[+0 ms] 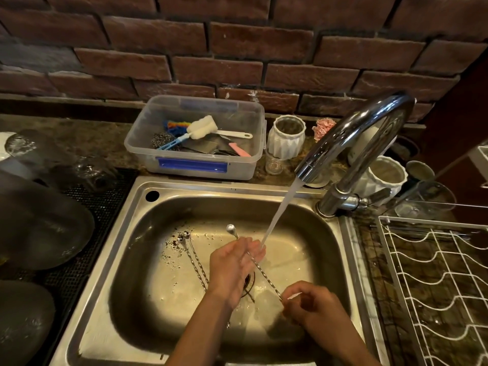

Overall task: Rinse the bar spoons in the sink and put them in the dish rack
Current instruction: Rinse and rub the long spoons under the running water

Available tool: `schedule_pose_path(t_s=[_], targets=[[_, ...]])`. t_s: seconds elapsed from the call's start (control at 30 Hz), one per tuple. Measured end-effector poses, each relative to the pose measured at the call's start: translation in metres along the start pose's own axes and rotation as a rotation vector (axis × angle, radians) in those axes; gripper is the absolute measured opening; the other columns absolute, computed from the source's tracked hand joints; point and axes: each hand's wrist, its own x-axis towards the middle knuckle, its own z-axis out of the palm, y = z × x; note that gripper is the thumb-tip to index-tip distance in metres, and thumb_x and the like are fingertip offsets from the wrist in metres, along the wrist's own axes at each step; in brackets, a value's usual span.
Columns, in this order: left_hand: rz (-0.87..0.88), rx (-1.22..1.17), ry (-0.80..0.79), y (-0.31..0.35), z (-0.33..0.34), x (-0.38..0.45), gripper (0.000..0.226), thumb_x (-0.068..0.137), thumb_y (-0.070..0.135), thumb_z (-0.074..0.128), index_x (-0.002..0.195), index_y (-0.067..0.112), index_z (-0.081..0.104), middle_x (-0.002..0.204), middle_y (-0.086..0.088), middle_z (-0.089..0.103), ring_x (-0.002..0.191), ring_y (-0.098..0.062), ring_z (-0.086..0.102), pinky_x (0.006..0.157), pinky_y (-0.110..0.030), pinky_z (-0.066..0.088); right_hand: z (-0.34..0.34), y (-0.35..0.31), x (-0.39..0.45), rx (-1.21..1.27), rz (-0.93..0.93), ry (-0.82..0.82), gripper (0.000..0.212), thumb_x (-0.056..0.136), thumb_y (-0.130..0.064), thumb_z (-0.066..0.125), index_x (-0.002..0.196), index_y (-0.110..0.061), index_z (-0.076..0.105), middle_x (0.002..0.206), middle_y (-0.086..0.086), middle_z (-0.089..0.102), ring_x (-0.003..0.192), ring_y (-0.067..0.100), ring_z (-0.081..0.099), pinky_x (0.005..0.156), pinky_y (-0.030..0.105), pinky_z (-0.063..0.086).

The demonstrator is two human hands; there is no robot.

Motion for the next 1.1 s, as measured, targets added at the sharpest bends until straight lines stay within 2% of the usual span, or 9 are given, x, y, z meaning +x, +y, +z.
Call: schedule_pose_path(t_s=[0.13, 0.2, 0.33, 0.43, 0.57, 0.77, 0.9, 1.03, 1.1], targets=[[-0.075, -0.049, -0.032, -0.022, 0.001, 0.001, 0.02, 0.097, 0.005, 0.059, 0.106, -0.011, 0.066, 0.099, -0.028, 0.075, 0.093, -0.035, 0.075, 0.071, -0.029, 0.062, 0.011, -0.001, 0.009, -0.347, -0.157, 0.055, 0.008, 0.092, -0.031, 0.066, 0.091, -0.027, 0.072, 0.075, -0.012, 0.074, 0.068, -0.002, 0.066, 0.069, 0.012, 0.051], [-0.103, -0.08, -0.037, -0.029, 0.001, 0.005, 0.018, 0.096, 0.006, 0.06, 0.103, -0.01, 0.067, 0.098, -0.028, 0.075, 0.092, -0.035, 0.075, 0.071, -0.03, 0.063, 0.015, -0.002, 0.015, -0.514, -0.225, 0.075, 0.017, 0.096, -0.035, 0.059, 0.096, -0.025, 0.073, 0.083, -0.012, 0.069, 0.074, 0.0, 0.059, 0.071, 0.013, 0.046], [-0.111, 0.033, 0.027, -0.032, -0.004, 0.02, 0.017, 0.097, 0.008, 0.06, 0.102, -0.006, 0.068, 0.094, -0.023, 0.077, 0.087, -0.032, 0.076, 0.064, -0.029, 0.062, 0.022, -0.001, 0.032, -0.634, -0.244, 0.09, 0.024, 0.097, -0.029, 0.057, 0.084, -0.017, 0.073, 0.075, -0.005, 0.057, 0.07, 0.009, 0.049, 0.061, 0.018, 0.035], [-0.056, 0.357, 0.084, -0.03, -0.015, 0.034, 0.021, 0.099, 0.017, 0.059, 0.096, 0.001, 0.072, 0.087, -0.014, 0.078, 0.081, -0.03, 0.074, 0.064, -0.029, 0.06, 0.03, 0.002, 0.05, -0.609, -0.179, 0.069, 0.029, 0.094, -0.022, 0.059, 0.069, -0.01, 0.069, 0.068, 0.003, 0.064, 0.068, 0.019, 0.057, 0.065, 0.033, 0.044], [-0.024, 0.547, 0.131, -0.016, -0.039, 0.046, 0.025, 0.1, 0.022, 0.058, 0.09, 0.007, 0.074, 0.088, -0.011, 0.079, 0.082, -0.028, 0.075, 0.081, -0.038, 0.061, 0.04, 0.013, 0.079, -0.55, -0.07, 0.101, 0.028, 0.095, -0.022, 0.06, 0.072, -0.011, 0.073, 0.072, 0.004, 0.07, 0.071, 0.018, 0.064, 0.064, 0.03, 0.047], [0.006, 0.603, 0.161, 0.003, -0.072, 0.052, 0.028, 0.101, 0.029, 0.054, 0.098, 0.011, 0.075, 0.088, -0.01, 0.078, 0.067, -0.018, 0.066, 0.062, -0.025, 0.051, 0.045, 0.041, 0.105, -0.563, 0.096, 0.183, 0.023, 0.094, -0.023, 0.062, 0.079, -0.014, 0.077, 0.082, 0.001, 0.069, 0.073, 0.013, 0.061, 0.063, 0.022, 0.045], [0.027, 0.579, 0.173, 0.011, -0.085, 0.055, 0.027, 0.101, 0.025, 0.055, 0.098, 0.007, 0.075, 0.076, -0.008, 0.074, 0.062, -0.017, 0.061, 0.061, -0.028, 0.048, 0.044, 0.052, 0.114, -0.617, 0.154, 0.212, 0.018, 0.094, -0.024, 0.063, 0.087, -0.017, 0.078, 0.093, 0.002, 0.074, 0.081, 0.014, 0.063, 0.078, 0.027, 0.052], [-0.001, 0.565, 0.164, 0.018, -0.089, 0.056, 0.027, 0.102, 0.022, 0.053, 0.099, 0.004, 0.073, 0.078, -0.013, 0.07, 0.06, -0.017, 0.057, 0.059, -0.026, 0.044, 0.05, 0.053, 0.116, -0.609, 0.123, 0.253, 0.018, 0.092, -0.024, 0.064, 0.107, -0.022, 0.073, 0.104, 0.001, 0.073, 0.091, 0.017, 0.064, 0.076, 0.022, 0.045], [-0.01, 0.558, 0.157, 0.02, -0.089, 0.056, 0.027, 0.102, 0.022, 0.054, 0.099, 0.003, 0.072, 0.078, -0.013, 0.07, 0.06, -0.017, 0.057, 0.058, -0.025, 0.043, 0.051, 0.055, 0.114, -0.602, 0.101, 0.275, 0.014, 0.091, -0.025, 0.065, 0.104, -0.024, 0.07, 0.097, -0.001, 0.069, 0.084, 0.013, 0.059, 0.071, 0.018, 0.041]])
